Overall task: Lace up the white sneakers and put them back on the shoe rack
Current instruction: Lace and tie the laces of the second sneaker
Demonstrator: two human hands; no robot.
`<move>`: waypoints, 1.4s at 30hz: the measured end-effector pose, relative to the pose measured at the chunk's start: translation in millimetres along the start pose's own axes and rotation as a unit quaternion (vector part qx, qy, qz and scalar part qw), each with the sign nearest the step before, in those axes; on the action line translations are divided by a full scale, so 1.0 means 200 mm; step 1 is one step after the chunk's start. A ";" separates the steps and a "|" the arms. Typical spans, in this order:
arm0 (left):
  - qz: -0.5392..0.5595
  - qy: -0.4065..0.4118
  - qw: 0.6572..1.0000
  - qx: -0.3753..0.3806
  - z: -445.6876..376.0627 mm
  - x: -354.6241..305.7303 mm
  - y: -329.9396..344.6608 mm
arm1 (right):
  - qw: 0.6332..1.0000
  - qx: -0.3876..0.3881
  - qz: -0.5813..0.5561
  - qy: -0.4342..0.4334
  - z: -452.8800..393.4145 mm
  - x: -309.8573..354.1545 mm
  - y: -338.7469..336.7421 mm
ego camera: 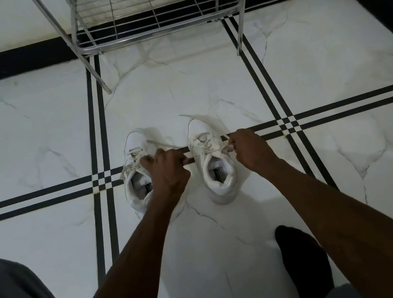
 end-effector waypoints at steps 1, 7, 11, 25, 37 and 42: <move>-0.009 0.001 1.000 0.003 0.01 0.00 0.01 | 1.000 -0.005 -0.001 -0.006 0.01 0.00 0.01; 0.002 0.009 1.000 0.014 0.02 -0.02 0.04 | 0.995 0.057 -0.083 0.019 -0.05 0.01 0.01; 0.127 0.041 0.989 0.056 0.00 -0.10 0.09 | 0.983 0.081 -0.160 0.047 -0.04 -0.02 0.06; 0.315 -0.051 0.944 0.076 0.00 -0.01 0.14 | 0.976 0.053 -0.210 0.033 -0.03 0.01 0.03; 0.266 -0.049 0.962 0.046 0.05 -0.06 0.11 | 0.990 0.029 -0.139 0.019 -0.06 0.07 0.00; 0.322 -0.095 0.940 0.067 0.04 -0.03 0.12 | 0.988 -0.011 -0.151 0.016 -0.04 0.07 0.01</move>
Point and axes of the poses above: each hand's wrist, its own z-axis away from the middle knuckle, its own y-axis out of the palm, x = y × z, the point moved 9 cm from there along -z, towards the middle knuckle, and after that the axes turned 9 degrees about -y, right-handed, at the moved point
